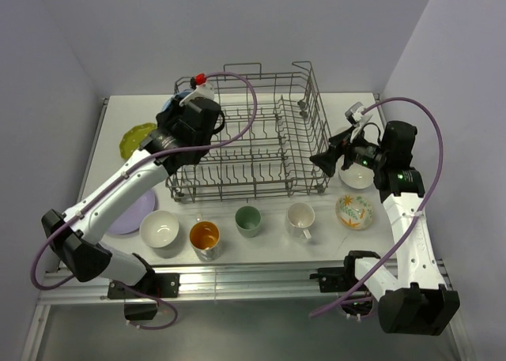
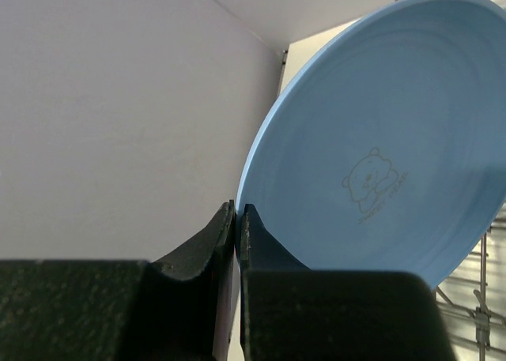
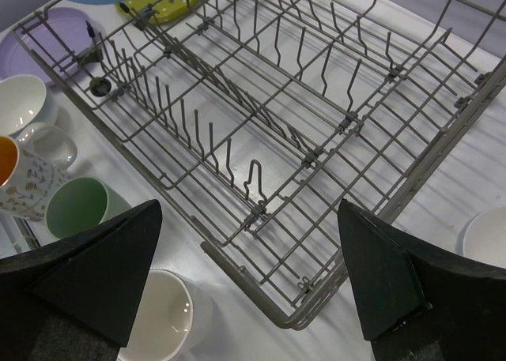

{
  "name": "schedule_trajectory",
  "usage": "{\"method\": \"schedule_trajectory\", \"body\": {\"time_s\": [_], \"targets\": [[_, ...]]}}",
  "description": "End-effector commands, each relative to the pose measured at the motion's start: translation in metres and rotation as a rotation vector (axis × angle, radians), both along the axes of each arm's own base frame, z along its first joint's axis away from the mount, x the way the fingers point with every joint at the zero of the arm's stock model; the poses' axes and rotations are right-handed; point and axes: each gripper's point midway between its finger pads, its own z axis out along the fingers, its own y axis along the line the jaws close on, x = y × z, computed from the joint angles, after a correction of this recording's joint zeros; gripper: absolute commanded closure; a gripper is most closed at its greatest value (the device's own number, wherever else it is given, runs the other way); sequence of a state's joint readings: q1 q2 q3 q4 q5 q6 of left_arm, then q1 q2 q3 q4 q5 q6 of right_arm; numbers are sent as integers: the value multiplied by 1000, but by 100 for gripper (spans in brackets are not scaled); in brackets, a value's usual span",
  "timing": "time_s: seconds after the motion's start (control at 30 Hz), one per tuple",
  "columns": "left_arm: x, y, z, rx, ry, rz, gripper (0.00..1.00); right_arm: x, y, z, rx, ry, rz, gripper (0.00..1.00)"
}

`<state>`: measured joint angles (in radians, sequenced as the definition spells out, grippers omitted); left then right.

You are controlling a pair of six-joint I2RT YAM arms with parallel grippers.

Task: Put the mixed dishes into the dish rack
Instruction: Insert the plate into the dish rack

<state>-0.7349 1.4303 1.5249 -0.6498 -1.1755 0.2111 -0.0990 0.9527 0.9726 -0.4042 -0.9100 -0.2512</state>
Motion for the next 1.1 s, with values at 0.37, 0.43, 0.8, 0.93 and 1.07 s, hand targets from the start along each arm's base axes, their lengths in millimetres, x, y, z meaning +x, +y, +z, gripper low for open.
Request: {"method": "schedule_trajectory", "body": {"time_s": [0.37, 0.43, 0.8, 0.93, 1.07], "targets": [[-8, -1, -27, 38, 63, 93, 100, 3, -1, 5, 9, -20, 7, 0], [-10, 2, -23, 47, 50, 109, 100, 2, -1, 6, 6, -25, 6, 0], [-19, 4, -5, 90, 13, 121, 100, -1, 0, 9, 8, -35, 13, 0], [-19, 4, -12, 153, 35, 127, 100, -2, 0, 11, 8, -41, 13, 0], [-15, 2, -13, 183, 29, 144, 100, -3, 1, 13, 8, -44, 18, 0]]}}
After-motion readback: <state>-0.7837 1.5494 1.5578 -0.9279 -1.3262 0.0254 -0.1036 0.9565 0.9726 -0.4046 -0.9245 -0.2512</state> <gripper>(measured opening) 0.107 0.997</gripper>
